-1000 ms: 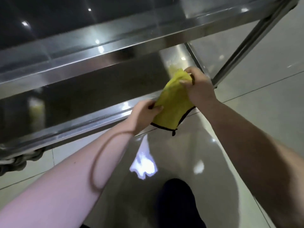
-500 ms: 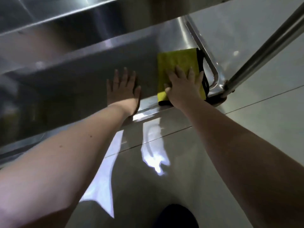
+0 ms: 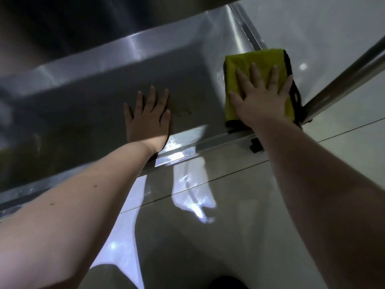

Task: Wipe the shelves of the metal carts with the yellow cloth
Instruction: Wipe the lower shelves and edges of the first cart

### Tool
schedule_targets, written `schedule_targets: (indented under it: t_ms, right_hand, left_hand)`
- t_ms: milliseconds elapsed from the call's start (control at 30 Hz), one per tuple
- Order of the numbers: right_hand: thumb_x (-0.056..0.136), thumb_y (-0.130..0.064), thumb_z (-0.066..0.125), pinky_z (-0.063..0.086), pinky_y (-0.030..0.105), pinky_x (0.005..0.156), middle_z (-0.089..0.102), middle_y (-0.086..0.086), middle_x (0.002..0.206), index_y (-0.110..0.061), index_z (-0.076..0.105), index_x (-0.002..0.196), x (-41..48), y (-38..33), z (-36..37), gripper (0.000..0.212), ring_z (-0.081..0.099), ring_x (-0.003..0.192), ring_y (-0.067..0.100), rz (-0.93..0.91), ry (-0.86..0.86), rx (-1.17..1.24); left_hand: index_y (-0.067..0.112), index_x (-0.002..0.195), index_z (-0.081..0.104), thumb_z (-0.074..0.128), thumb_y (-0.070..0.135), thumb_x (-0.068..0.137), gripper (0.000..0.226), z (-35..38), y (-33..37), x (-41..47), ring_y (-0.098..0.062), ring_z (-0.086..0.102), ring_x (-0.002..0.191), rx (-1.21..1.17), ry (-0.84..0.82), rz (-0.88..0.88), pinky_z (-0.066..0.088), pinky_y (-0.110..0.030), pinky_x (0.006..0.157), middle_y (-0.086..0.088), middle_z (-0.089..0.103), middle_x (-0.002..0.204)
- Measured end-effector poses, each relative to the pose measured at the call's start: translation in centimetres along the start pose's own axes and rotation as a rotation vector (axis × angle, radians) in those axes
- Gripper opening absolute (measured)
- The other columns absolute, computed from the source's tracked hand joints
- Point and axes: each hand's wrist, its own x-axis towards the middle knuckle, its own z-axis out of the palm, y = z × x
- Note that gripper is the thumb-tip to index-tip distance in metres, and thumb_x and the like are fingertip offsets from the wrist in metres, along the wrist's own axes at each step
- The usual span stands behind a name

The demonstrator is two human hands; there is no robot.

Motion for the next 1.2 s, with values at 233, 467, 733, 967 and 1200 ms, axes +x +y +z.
schedule_targets:
  t_ms: [233, 467, 733, 967, 1200]
  right_hand:
    - [0.101, -0.053, 0.012, -0.013, 0.067, 0.110, -0.007, -0.016, 0.163, -0.046, -0.001, 0.153, -5.4, -14.2, 1.6, 0.054, -0.012, 0.149, 0.037, -0.417, -0.061, 0.036]
    - [0.098, -0.063, 0.018, -0.006, 0.057, 0.118, 0.003, -0.012, 0.164, -0.050, 0.003, 0.152, 1.6, -1.8, 0.2, 0.058, -0.002, 0.151, 0.030, -0.228, 0.012, 0.025]
    - [0.101, -0.053, 0.018, -0.007, 0.066, 0.113, -0.003, -0.009, 0.164, -0.043, -0.001, 0.154, -3.3, -9.9, 0.6, 0.057, -0.008, 0.149, 0.040, -0.182, -0.065, 0.023]
    - [0.098, -0.061, 0.020, -0.007, 0.058, 0.117, 0.003, -0.015, 0.164, -0.049, 0.004, 0.152, -2.8, -9.4, 1.3, 0.057, -0.003, 0.151, 0.031, -0.420, 0.007, 0.039]
    - [0.099, -0.060, 0.016, -0.011, 0.060, 0.116, -0.002, -0.011, 0.164, -0.047, 0.001, 0.153, 2.7, -2.2, -0.2, 0.058, -0.011, 0.150, 0.033, 0.042, -0.026, 0.065]
  left_hand:
    - [0.019, 0.157, 0.010, 0.017, 0.038, 0.086, 0.074, 0.3, -0.8, 0.0, -0.028, 0.007, 0.151, -0.115, 0.057, -0.052, 0.000, -0.045, 0.120, -0.002, 0.009, 0.164]
    - [0.022, 0.157, 0.012, 0.028, 0.032, 0.103, 0.057, 0.3, -0.2, 0.1, -0.030, 0.006, 0.150, -0.018, 0.060, -0.045, 0.002, -0.048, 0.120, -0.003, 0.008, 0.165]
    - [0.024, 0.156, 0.018, 0.024, 0.031, 0.102, 0.055, -0.9, -3.2, 0.8, -0.029, 0.014, 0.150, -0.012, -0.029, 0.124, 0.015, -0.045, 0.118, 0.000, 0.012, 0.164]
    - [0.022, 0.156, 0.018, 0.010, 0.041, 0.097, 0.062, -0.3, -4.0, -0.6, -0.023, 0.011, 0.151, -0.014, 0.025, 0.154, 0.007, -0.046, 0.119, 0.003, 0.012, 0.164]
    - [0.016, 0.157, 0.008, 0.014, 0.042, 0.098, 0.065, 0.2, -3.9, -0.9, -0.024, 0.000, 0.151, -0.022, 0.049, 0.088, -0.001, -0.044, 0.121, -0.005, 0.003, 0.164]
